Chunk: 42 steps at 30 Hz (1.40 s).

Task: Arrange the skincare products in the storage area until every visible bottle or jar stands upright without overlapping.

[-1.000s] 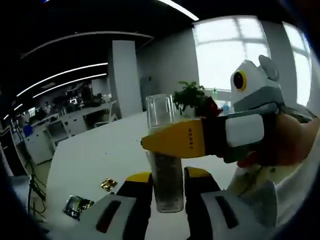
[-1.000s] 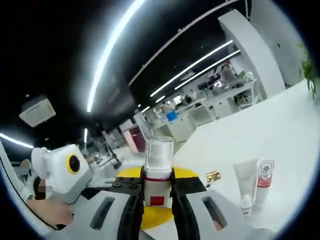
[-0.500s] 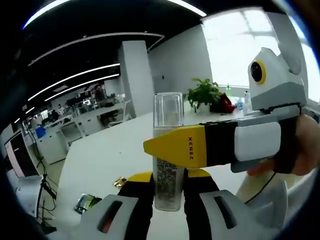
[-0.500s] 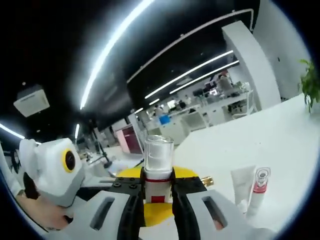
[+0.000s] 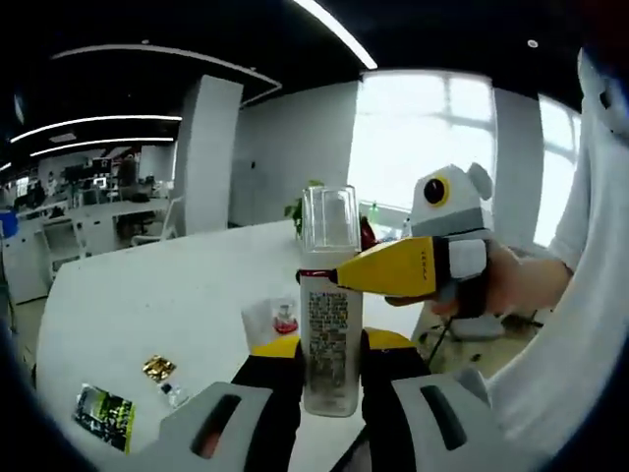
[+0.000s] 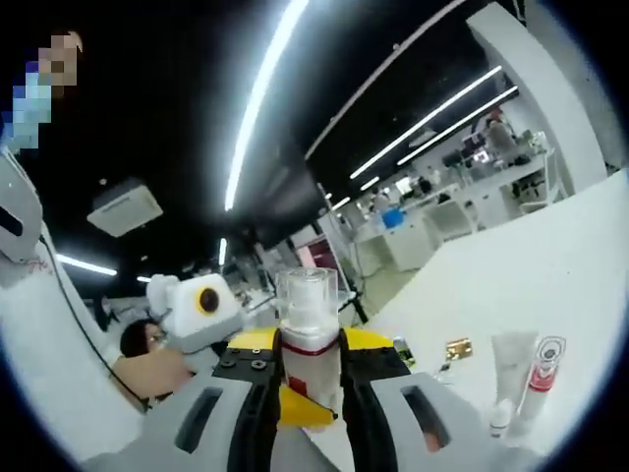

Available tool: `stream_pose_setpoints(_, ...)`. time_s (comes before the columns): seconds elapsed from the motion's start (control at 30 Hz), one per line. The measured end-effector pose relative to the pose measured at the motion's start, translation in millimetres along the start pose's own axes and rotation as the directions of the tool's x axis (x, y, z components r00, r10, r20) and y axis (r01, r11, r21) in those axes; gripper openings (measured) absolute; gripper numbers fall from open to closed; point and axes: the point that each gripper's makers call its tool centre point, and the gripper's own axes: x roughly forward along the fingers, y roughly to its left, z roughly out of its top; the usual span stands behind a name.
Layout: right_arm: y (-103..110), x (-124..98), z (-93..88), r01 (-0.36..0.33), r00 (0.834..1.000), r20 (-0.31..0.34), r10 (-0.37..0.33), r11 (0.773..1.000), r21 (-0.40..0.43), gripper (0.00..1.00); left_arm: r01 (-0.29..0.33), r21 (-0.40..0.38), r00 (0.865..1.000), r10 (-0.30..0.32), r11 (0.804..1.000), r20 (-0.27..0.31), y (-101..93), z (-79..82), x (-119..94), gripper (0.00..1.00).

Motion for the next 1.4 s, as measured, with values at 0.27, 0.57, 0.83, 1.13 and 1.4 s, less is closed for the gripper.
stream_pose_setpoints(0.27, 25, -19, 11.0, -0.195, 0.981, -0.027, 0.194, 0.980, -0.034, 0.20, 0.238, -0.053, 0.970, -0.235, 0.970, 0.060, -33.6, 14.4, -2, 0.26)
stream_pose_setpoints(0.57, 34, -26, 7.4, -0.273, 0.957, -0.138, 0.255, 0.953, -0.129, 0.20, 0.322, -0.001, 0.944, -0.321, 0.947, 0.074, -46.3, 20.4, 9, 0.26)
stream_pose_setpoints(0.83, 31, -33, 4.2, -0.264, 0.959, -0.146, 0.242, 0.950, -0.165, 0.19, 0.368, 0.002, 0.926, -0.367, 0.930, 0.093, -52.8, 16.8, 24, 0.26)
stream_pose_setpoints(1.13, 17, -42, -14.1, -0.242, 0.956, -0.232, 0.178, 0.928, -0.283, 0.18, 0.373, 0.051, 0.927, -0.374, 0.927, 0.017, -54.7, -3.8, 40, 0.26)
stream_pose_setpoints(1.4, -1, -47, -39.1, -0.227, 0.943, -0.309, 0.124, 0.918, -0.325, 0.18, 0.363, 0.073, 0.931, -0.359, 0.929, -0.064, -53.0, -33.7, 54, 0.23)
